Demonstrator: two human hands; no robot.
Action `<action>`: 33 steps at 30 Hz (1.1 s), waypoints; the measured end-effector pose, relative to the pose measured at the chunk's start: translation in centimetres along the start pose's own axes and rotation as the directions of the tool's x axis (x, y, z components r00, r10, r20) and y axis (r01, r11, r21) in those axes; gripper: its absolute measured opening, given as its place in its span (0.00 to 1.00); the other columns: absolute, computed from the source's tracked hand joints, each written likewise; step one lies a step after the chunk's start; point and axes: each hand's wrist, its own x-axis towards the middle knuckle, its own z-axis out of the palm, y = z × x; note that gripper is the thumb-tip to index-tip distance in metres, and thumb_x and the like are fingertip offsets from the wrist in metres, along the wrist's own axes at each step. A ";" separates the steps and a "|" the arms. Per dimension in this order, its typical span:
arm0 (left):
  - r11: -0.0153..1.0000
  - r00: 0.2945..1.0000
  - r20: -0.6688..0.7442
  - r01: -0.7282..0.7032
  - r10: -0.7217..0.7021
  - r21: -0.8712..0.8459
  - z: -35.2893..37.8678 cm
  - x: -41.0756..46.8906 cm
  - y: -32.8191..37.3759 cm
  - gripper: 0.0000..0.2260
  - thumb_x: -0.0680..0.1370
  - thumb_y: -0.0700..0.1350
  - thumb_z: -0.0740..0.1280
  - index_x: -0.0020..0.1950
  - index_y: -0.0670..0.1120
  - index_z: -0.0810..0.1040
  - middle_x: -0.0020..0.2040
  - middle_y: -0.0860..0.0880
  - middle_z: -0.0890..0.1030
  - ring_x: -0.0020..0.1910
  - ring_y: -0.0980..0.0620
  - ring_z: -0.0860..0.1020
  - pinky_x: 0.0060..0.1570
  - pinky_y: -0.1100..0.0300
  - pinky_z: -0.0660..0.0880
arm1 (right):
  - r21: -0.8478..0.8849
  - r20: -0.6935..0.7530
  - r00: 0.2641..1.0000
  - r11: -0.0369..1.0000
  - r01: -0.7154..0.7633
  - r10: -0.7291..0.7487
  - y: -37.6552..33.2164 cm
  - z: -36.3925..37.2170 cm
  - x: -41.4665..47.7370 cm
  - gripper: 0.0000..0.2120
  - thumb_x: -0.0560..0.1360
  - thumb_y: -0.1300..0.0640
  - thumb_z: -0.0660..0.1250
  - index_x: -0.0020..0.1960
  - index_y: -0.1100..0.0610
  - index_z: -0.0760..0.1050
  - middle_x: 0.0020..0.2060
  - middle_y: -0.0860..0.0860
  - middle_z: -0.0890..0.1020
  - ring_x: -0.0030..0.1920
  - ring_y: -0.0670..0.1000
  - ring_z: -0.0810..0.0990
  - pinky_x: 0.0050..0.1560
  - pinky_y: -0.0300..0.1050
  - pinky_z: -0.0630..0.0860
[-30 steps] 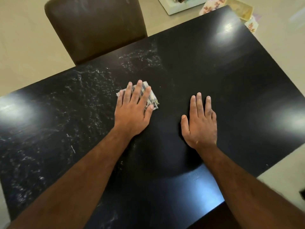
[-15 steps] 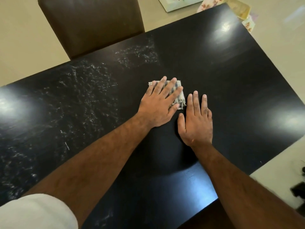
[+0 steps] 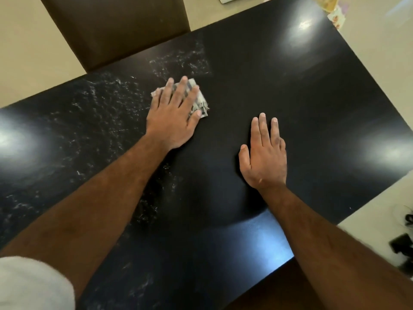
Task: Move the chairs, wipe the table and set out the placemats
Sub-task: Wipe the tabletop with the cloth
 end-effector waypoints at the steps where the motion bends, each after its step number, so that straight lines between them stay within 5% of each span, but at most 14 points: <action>1: 1.000 1.000 0.000 0.021 -0.021 0.002 -0.2 -1.4 -0.7 0.31 0.88 0.63 0.50 0.90 0.56 0.49 0.90 0.49 0.48 0.89 0.41 0.47 0.86 0.37 0.48 | 0.003 -0.002 1.000 1.000 0.000 0.000 0.0 -0.1 -0.1 0.38 0.83 0.44 0.54 0.89 0.58 0.55 0.89 0.53 0.53 0.89 0.60 0.48 0.81 0.64 0.64; 11: 0.984 0.983 0.064 0.170 -0.173 0.051 0.4 -18.2 -3.0 0.33 0.88 0.62 0.51 0.90 0.55 0.44 0.90 0.49 0.41 0.89 0.42 0.41 0.86 0.37 0.49 | 0.006 0.025 0.999 1.000 -0.021 0.021 -0.8 -0.4 -0.6 0.37 0.84 0.43 0.52 0.89 0.57 0.54 0.89 0.54 0.54 0.89 0.61 0.50 0.80 0.65 0.66; 18: 1.000 0.979 0.203 0.021 -0.018 -0.012 1.8 -29.8 3.9 0.33 0.88 0.64 0.49 0.89 0.58 0.37 0.88 0.51 0.32 0.87 0.44 0.32 0.84 0.38 0.43 | 0.038 0.020 0.991 0.990 -0.136 0.136 -4.6 0.7 -4.3 0.37 0.85 0.43 0.53 0.88 0.62 0.54 0.88 0.60 0.56 0.87 0.67 0.52 0.77 0.69 0.67; 23: 0.999 0.982 0.186 -0.046 0.042 0.018 1.2 -28.2 1.9 0.33 0.88 0.63 0.50 0.90 0.57 0.40 0.90 0.51 0.37 0.89 0.43 0.38 0.85 0.37 0.50 | 0.010 0.071 0.997 0.999 0.041 -0.042 -8.4 0.9 -11.6 0.37 0.86 0.43 0.57 0.89 0.61 0.53 0.89 0.58 0.52 0.89 0.64 0.47 0.80 0.65 0.65; 30: 0.998 0.995 0.087 0.040 -0.044 0.045 1.0 -18.1 0.0 0.33 0.87 0.63 0.52 0.90 0.55 0.48 0.91 0.47 0.45 0.89 0.39 0.47 0.85 0.36 0.53 | 0.007 0.184 0.979 0.996 0.085 -0.085 -9.8 1.0 -18.7 0.37 0.87 0.41 0.51 0.90 0.58 0.48 0.90 0.54 0.45 0.89 0.58 0.40 0.85 0.60 0.58; 33: 0.998 0.995 0.097 -0.031 0.026 0.053 1.3 -18.6 1.2 0.32 0.87 0.63 0.50 0.90 0.55 0.47 0.90 0.47 0.44 0.89 0.39 0.46 0.84 0.35 0.53 | 0.111 0.147 0.988 0.993 0.038 -0.054 -9.5 1.0 -18.8 0.36 0.87 0.43 0.50 0.90 0.58 0.47 0.90 0.53 0.45 0.89 0.53 0.40 0.87 0.57 0.54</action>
